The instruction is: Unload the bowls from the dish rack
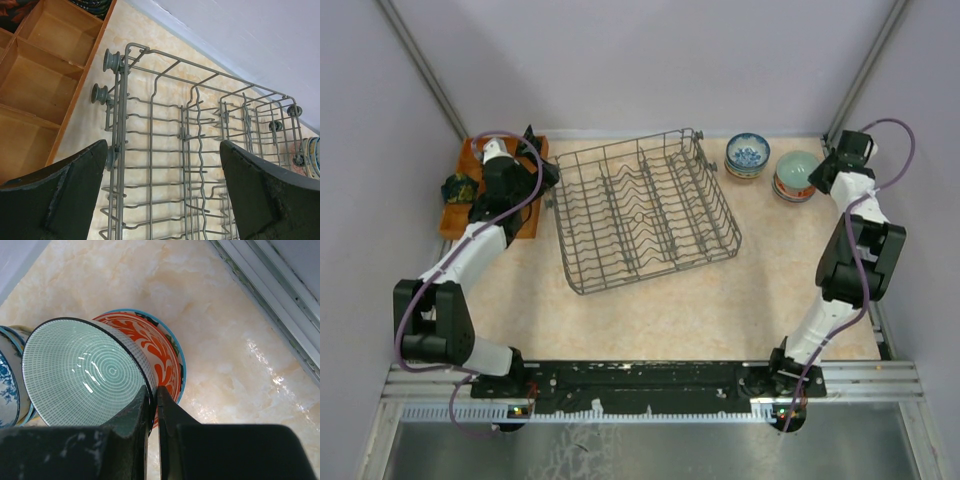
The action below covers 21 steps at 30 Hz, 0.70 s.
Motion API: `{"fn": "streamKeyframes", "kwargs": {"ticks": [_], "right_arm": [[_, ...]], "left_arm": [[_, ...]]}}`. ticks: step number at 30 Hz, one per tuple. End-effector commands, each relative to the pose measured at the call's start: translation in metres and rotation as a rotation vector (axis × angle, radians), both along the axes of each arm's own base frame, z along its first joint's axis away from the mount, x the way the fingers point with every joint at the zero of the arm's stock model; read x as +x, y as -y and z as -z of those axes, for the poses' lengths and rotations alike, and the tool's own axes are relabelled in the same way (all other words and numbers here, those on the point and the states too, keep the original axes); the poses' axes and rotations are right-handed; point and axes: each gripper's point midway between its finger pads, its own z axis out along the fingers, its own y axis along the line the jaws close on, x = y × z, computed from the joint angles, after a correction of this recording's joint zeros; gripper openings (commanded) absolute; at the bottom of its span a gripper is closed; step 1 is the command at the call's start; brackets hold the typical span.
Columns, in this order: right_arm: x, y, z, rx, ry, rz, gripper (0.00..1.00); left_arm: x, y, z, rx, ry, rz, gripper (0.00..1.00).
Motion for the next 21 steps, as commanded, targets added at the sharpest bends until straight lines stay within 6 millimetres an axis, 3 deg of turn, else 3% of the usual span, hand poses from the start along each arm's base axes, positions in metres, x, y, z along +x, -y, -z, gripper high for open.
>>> {"fn": "streamKeyframes", "kwargs": {"ticks": [1, 16, 21], "right_arm": [[0.022, 0.014, -0.027, -0.016, 0.118, 0.028, 0.00], [0.023, 0.020, -0.011, -0.007, 0.078, 0.040, 0.00], [0.020, 0.019, -0.008, -0.005, 0.067, 0.038, 0.19]], "left_arm": [[0.005, 0.000, -0.032, -0.018, 0.078, -0.006, 0.99], [0.009, 0.003, -0.028, -0.025, 0.071, 0.001, 0.99], [0.008, 0.004, -0.027, -0.027, 0.068, 0.005, 0.99]]}}
